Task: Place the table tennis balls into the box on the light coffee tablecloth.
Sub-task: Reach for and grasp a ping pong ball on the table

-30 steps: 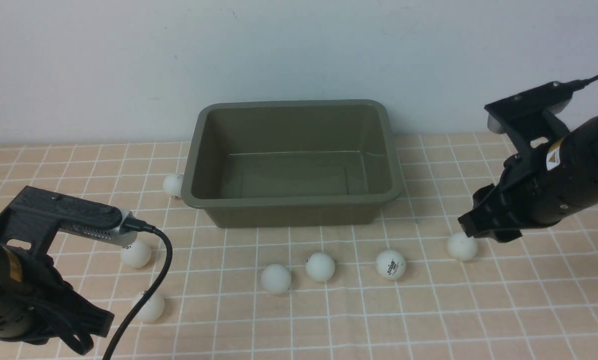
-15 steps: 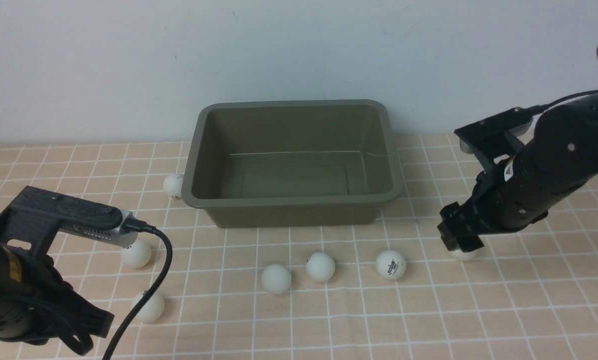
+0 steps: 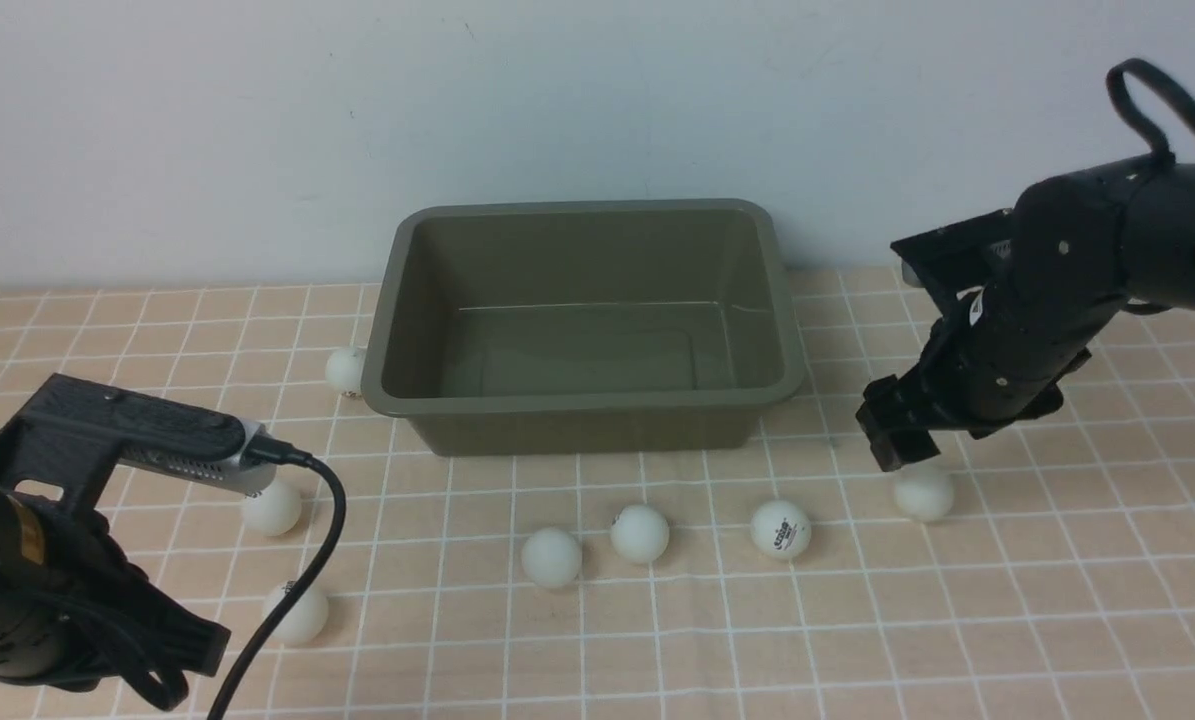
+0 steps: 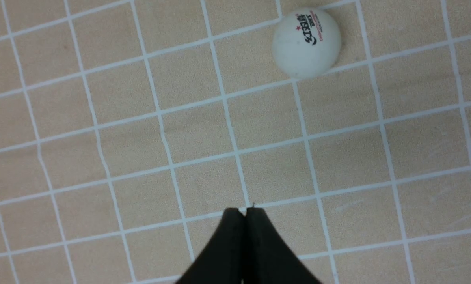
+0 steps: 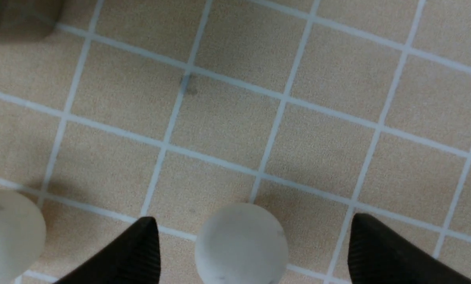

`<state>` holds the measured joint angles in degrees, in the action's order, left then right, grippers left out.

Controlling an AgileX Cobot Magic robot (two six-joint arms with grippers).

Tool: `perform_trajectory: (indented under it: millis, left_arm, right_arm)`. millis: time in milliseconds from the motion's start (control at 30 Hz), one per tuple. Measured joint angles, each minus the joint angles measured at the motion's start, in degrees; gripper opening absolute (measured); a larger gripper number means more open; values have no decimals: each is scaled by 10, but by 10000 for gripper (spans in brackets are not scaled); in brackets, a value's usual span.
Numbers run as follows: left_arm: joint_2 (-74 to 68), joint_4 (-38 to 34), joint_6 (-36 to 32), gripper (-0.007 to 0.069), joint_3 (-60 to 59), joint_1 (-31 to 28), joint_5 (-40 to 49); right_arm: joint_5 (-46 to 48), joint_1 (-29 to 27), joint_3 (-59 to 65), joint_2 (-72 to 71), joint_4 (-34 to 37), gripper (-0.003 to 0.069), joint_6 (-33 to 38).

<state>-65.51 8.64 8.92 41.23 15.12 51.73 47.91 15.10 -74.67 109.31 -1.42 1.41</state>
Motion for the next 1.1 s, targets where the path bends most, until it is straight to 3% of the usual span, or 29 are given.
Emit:
perform_trajectory:
  millis: [400,533,667,933,1100]
  left_arm:
    - [0,0,0,-69,0,0,0]
    - [0,0,0,-69,0,0,0]
    - [0,0,0,-69,0,0,0]
    - [0,0,0,-69,0,0,0]
    - [0,0,0,-69,0,0,0]
  right_arm:
    - [2,0,-1,41,14,565,8]
    - [4,0,-1,45,14,500,9]
    - [9,0,-1,45,14,365,9]
    - [75,0,-64,45,14,362,10]
    - [154,0,-197,45,44,362,16]
